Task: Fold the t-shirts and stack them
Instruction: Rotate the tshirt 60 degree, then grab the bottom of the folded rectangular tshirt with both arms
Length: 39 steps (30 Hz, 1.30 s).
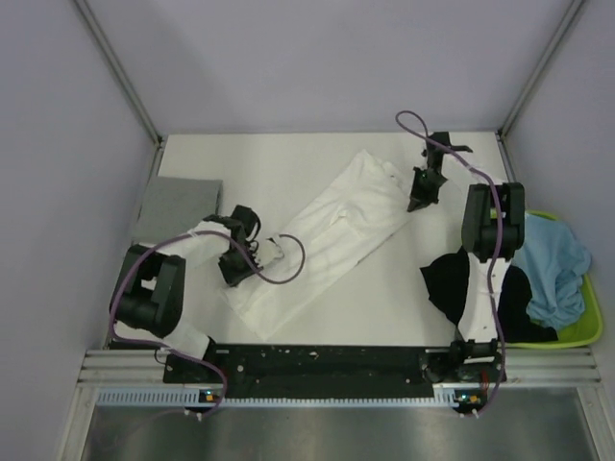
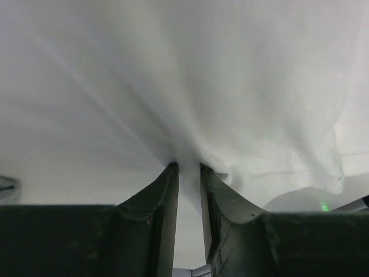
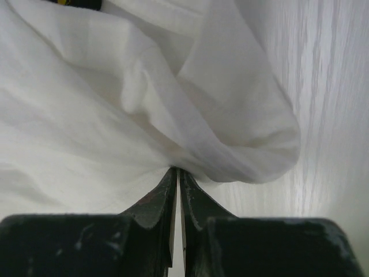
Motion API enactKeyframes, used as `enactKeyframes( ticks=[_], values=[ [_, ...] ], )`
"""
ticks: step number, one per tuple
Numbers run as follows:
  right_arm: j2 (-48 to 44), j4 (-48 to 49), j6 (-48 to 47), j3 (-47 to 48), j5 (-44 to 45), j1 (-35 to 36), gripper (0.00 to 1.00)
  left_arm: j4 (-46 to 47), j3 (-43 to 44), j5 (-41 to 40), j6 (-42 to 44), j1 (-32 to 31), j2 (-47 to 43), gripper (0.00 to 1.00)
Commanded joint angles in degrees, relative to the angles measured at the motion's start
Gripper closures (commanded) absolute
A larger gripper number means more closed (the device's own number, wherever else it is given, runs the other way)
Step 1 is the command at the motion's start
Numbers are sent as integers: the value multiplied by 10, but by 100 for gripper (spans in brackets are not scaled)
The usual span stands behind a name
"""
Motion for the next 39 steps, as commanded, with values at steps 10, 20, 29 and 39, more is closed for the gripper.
enactKeyframes(
  ticks=[10,20,29,39],
  values=[
    [257,-59,-50,459,-20,-49,85,-127,8,193,20,-198,-76,66],
    [-87,127,-227,215,-144,13,56,-182,101,263,90,-107,-140,48],
    [-483,377,-550,-381,-433,220,46,-106,-7,365,265,-106,-170,45],
    [-480,315,-706,-507,-251,543,43,3,-90,318,279,-152,-167,39]
  ],
)
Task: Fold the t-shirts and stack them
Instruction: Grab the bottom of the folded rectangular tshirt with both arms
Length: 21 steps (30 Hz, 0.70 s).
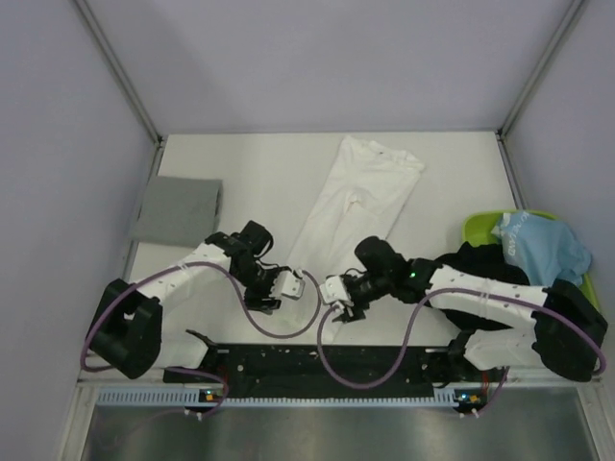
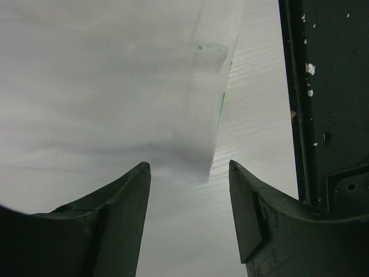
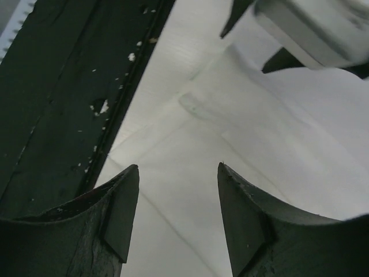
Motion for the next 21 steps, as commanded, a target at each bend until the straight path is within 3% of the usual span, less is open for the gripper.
enactKeyframes(
  ticks=[1,13,16,18,21],
  values=[
    [44,4,-93,-10,71,97,43,52,-41,-17,30,-12,-13,39],
    [150,5,-105,-13,135,164,44,97,-90,-37,8,-37,-2,39],
    [172,-10,-122,-16,137,164,47,106,-95,-46,1,-41,7,47],
    [195,-10,-119,-15,141,170,59,108,-94,-50,-7,-43,9,65],
    [202,-19,-99,-11,145,172,92,99,-95,-55,-20,-43,0,90]
  ],
)
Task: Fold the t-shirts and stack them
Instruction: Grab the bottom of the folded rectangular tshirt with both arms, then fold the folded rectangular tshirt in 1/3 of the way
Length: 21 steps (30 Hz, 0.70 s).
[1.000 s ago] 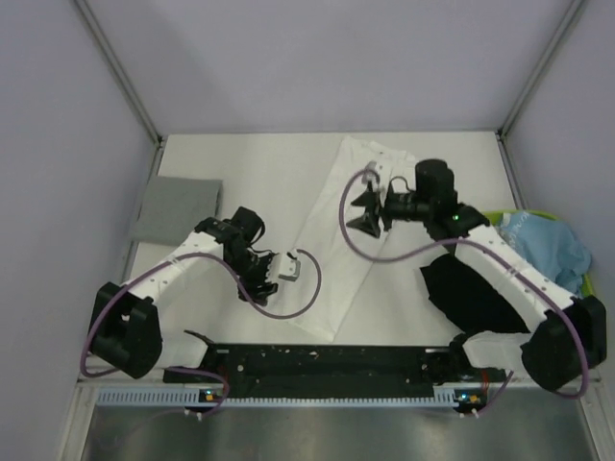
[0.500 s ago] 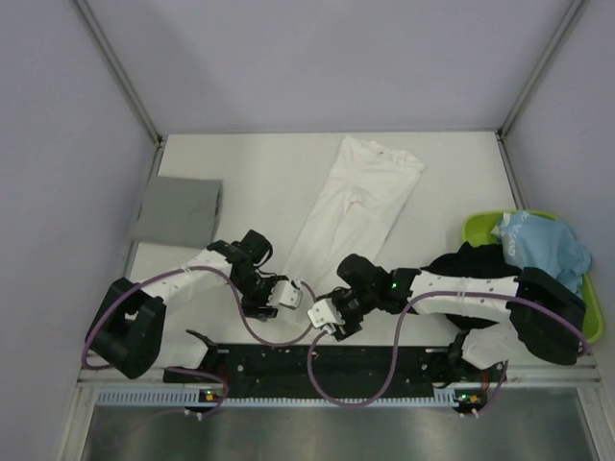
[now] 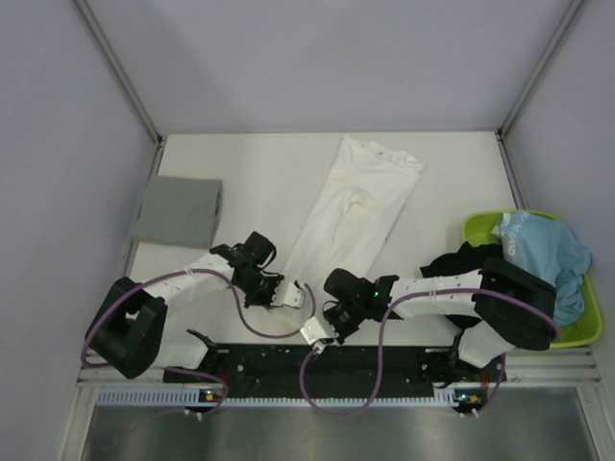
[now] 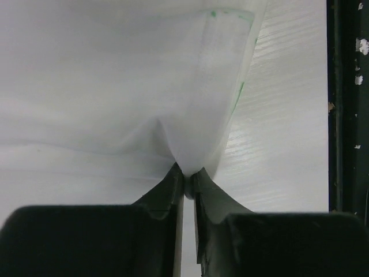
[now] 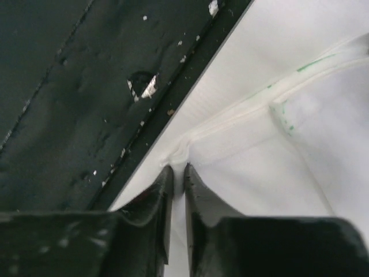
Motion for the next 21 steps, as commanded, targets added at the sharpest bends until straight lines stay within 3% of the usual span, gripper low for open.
enactKeyframes(
  ticks=[1,5,10,15,21],
  values=[
    [17,-36,3,-4,29,10,99,-13,-10,8,-17,-6,-4,99],
    [-37,-90,3,-12,41,10,100,-39,10,5,-47,-6,-10,100],
    [-154,-107,73,-16,36,-14,100,-57,113,15,-143,-8,-9,100],
    [-235,-96,120,-20,39,-121,100,-41,229,4,-200,-8,41,100],
    [-220,-35,152,9,64,-279,100,-23,404,-70,-257,-7,179,100]
  ],
)
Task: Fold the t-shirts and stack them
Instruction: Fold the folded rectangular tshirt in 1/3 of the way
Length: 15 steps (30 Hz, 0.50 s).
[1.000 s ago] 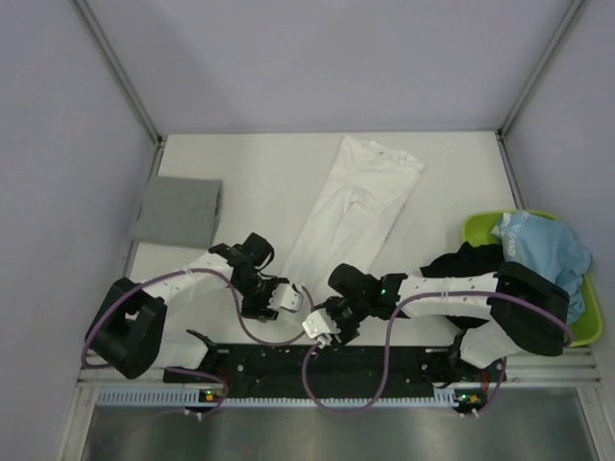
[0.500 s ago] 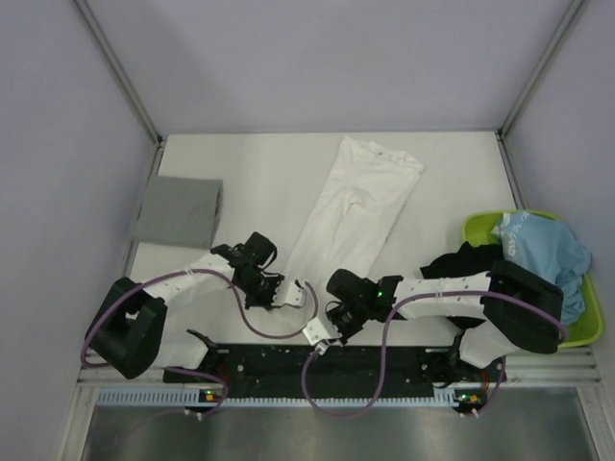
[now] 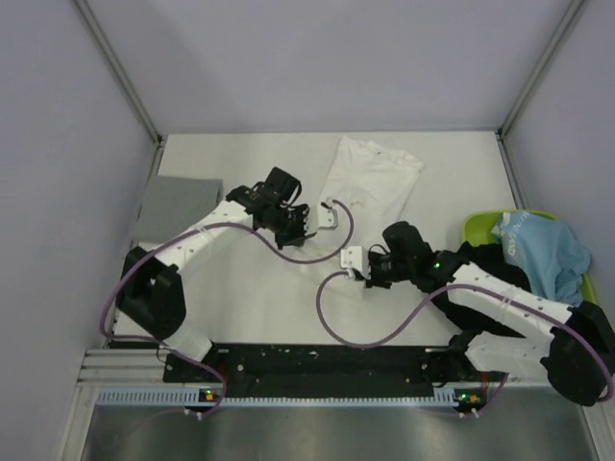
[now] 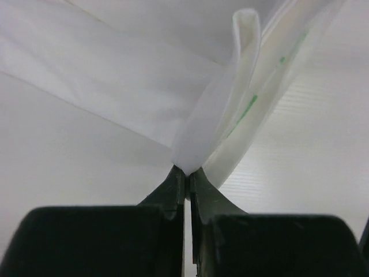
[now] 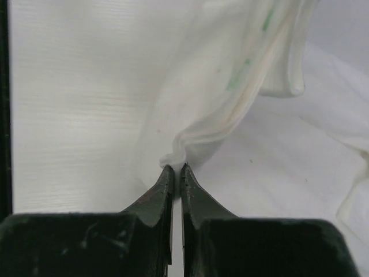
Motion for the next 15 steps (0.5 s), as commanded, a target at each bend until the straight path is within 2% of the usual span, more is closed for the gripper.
enactKeyframes(
  ticks=[1,6,11,15],
  values=[
    [26,62,45,25,23,-111,100,22,123,-60,-61,2,104,100],
    [97,187,63,33,24,-206,100,37,245,-88,-101,3,227,100],
    [191,245,56,58,45,-234,100,65,342,-147,-150,6,317,100],
    [227,278,65,78,75,-258,100,83,376,-172,-152,6,355,100]
  ],
)
